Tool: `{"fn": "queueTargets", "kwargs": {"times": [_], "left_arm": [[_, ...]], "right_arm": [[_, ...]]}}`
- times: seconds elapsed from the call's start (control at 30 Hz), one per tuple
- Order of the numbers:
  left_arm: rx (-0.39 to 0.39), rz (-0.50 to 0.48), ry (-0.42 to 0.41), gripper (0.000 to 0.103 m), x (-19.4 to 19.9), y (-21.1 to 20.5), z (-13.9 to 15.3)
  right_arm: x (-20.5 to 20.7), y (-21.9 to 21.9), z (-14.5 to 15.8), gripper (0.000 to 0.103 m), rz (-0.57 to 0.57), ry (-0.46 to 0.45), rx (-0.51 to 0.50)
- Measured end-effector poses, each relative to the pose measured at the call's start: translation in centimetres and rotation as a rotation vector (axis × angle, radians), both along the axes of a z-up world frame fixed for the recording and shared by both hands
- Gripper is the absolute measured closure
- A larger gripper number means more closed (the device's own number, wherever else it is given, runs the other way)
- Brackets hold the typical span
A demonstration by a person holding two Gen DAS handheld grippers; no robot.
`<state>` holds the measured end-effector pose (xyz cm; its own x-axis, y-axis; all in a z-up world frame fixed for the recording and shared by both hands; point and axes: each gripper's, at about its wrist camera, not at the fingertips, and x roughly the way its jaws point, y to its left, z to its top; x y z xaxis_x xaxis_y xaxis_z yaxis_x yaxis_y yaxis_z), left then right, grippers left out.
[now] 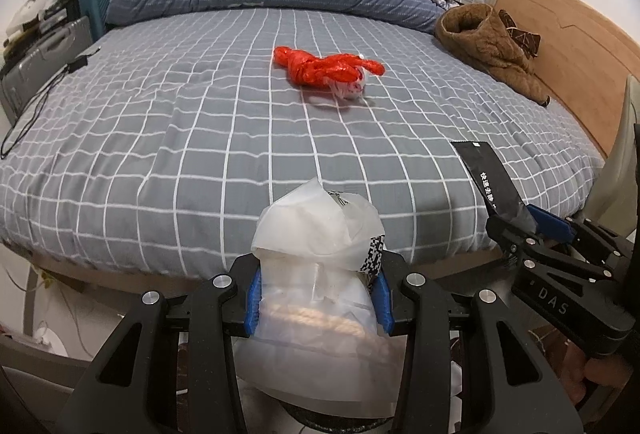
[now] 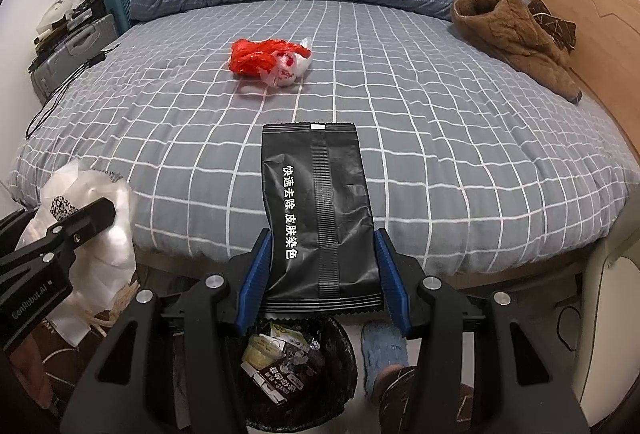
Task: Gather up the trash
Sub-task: 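Carry the white bag and black packet with both grippers over the black bin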
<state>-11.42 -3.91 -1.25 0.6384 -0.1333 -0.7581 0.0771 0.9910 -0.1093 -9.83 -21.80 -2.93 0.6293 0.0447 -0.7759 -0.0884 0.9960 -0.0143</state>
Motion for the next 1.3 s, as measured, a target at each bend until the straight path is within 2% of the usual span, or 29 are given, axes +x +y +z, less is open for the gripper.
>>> {"fn": "queueTargets", "kwargs": {"times": [1.0, 1.3], "left_arm": [[-0.015, 0.032, 0.068, 0.062, -8.6, 0.8, -1.1], [0.006, 0.03, 0.115, 0.062, -9.5, 0.2, -3.7]], "right_arm": [[-9.3, 0.8, -1.1, 0.054, 0.013, 0.045, -0.011], [-10.8, -0.2, -4.0, 0.054, -0.01, 0.111, -0.013]]}}
